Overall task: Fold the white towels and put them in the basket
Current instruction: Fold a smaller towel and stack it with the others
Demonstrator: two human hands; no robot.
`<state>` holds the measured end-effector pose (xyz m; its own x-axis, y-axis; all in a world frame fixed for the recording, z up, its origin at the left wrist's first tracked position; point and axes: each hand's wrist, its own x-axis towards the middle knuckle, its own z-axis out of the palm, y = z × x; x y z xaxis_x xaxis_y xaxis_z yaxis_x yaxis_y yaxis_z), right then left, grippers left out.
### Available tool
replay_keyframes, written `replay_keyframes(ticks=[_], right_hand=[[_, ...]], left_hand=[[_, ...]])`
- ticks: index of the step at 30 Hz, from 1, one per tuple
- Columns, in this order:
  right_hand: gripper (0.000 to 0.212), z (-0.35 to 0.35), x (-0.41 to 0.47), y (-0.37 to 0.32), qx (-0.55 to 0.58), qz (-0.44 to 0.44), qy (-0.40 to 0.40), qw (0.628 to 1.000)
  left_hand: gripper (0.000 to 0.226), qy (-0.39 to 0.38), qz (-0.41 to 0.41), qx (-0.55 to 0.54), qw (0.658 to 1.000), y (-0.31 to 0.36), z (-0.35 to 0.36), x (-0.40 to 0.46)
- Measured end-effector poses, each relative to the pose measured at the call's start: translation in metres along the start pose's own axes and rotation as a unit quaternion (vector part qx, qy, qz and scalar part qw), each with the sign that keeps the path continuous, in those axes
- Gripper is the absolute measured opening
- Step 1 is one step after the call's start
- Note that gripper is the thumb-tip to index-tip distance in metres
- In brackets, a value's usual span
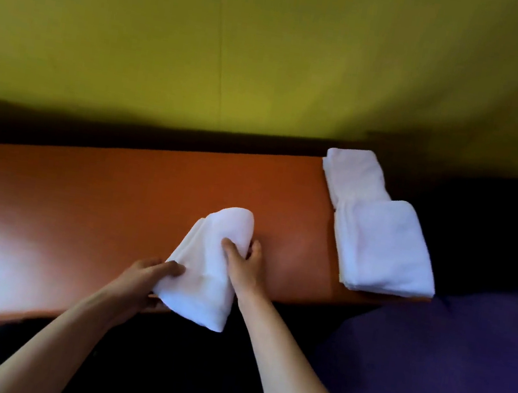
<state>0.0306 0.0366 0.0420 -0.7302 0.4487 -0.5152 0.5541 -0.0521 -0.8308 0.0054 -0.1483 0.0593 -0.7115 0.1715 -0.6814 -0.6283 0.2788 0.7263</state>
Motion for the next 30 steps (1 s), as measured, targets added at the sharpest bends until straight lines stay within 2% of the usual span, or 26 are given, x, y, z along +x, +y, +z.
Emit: replay_keyframes(ticks=[2, 4, 9, 12, 16, 19, 21, 26, 30], right_hand=[[0.08, -0.021, 0.01, -0.011, 0.003, -0.016, 0.0, 1.0], [0.078, -0.045, 0.023, -0.023, -0.008, -0.029, 0.008, 1.0], [0.077, -0.111, 0.064, -0.066, 0.018, -0.112, 0.043, 0.993], [0.067, -0.152, 0.101, -0.099, 0.042, -0.137, 0.108, 0.984], [0.054, -0.21, 0.161, -0.143, 0.013, -0.161, 0.124, 0.979], [0.034, -0.252, 0.206, -0.162, -0.034, -0.206, 0.127, 0.97], [0.027, -0.274, 0.234, -0.167, -0.058, -0.223, 0.132, 0.964], [0.033, -0.303, 0.287, -0.158, -0.091, -0.221, 0.146, 0.96], [0.039, -0.308, 0.313, -0.126, -0.145, -0.197, 0.122, 0.962]], left_hand=[[0.056, -0.015, 0.036, 0.034, 0.999, 0.017, 0.02, 0.001], [0.063, -0.027, 0.068, 0.052, 0.996, 0.033, 0.041, 0.005], [0.061, -0.083, 0.125, 0.01, 0.989, 0.08, 0.094, 0.024], [0.046, -0.085, 0.172, -0.003, 0.981, 0.121, 0.135, 0.039], [0.066, -0.057, 0.235, 0.012, 0.97, 0.178, 0.198, 0.079], [0.066, -0.073, 0.261, 0.031, 0.962, 0.207, 0.246, 0.115], [0.057, -0.085, 0.266, 0.046, 0.959, 0.219, 0.274, 0.142], [0.059, -0.093, 0.268, 0.098, 0.954, 0.225, 0.318, 0.195], [0.064, -0.071, 0.271, 0.209, 0.937, 0.205, 0.33, 0.212]])
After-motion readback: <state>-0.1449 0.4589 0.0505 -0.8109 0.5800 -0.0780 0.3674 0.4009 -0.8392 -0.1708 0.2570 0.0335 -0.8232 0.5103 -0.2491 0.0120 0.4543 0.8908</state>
